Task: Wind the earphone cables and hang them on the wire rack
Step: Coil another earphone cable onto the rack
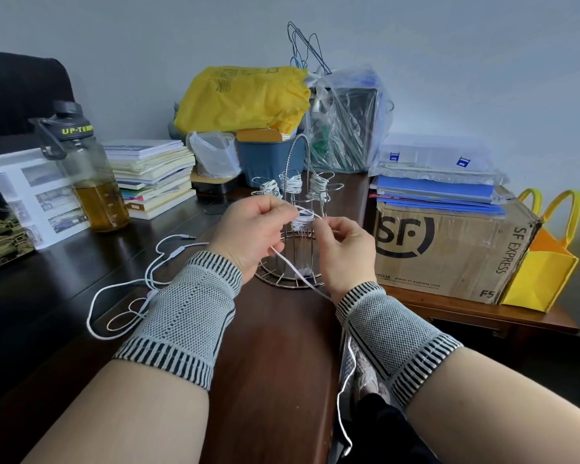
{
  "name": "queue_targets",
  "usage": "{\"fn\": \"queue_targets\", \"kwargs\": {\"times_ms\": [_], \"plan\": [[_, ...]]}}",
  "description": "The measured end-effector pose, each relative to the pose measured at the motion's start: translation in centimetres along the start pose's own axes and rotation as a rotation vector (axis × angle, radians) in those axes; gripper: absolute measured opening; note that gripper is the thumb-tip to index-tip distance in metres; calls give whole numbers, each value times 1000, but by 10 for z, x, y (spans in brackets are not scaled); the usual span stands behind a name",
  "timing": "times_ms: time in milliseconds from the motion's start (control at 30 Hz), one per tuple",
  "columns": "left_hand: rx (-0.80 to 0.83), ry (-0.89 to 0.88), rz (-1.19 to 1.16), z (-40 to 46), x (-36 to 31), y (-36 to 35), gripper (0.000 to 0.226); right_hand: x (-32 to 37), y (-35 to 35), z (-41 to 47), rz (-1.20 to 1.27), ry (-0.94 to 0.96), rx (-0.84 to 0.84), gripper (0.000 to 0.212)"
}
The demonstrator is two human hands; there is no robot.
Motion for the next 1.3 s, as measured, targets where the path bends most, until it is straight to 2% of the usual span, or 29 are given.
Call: {"fn": "queue_targets", "kwargs": {"times_ms": [133,333,467,600,800,967,1133,1300], "plan": [[-109,-113,-6,8,0,1,16,10,-2,2,59,-25,11,28],[-400,-120,72,17,8,-10,18,18,-7,13,11,-79,1,39],[-485,-128,159,15,9,-12,40,22,-7,21,-64,-63,20,41],[-492,-199,324,15,6,-12,48,21,-9,25,-76,-103,13,37],[-489,-265,591,11,3,-11,32,21,-9,25,-139,-29,10,40],[-500,-255,591,11,6,-13,31,23,-10,26,-149,-14,16,43],[-519,-281,582,13,7,-13,39,23,-11,28,-159,-14,3,42],[-435,-295,601,13,7,-14,42,26,-12,29,-211,-17,-6,41]]}}
Point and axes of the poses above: each hand's wrist, its own z-axis towards the middle knuckle, its own y-axis out of the back of the hand, x = y × z, the point moved 2 cm from there along z, towards the middle knuckle, and after that the axes turned 12 degrees about -x, right-handed, at the moved point
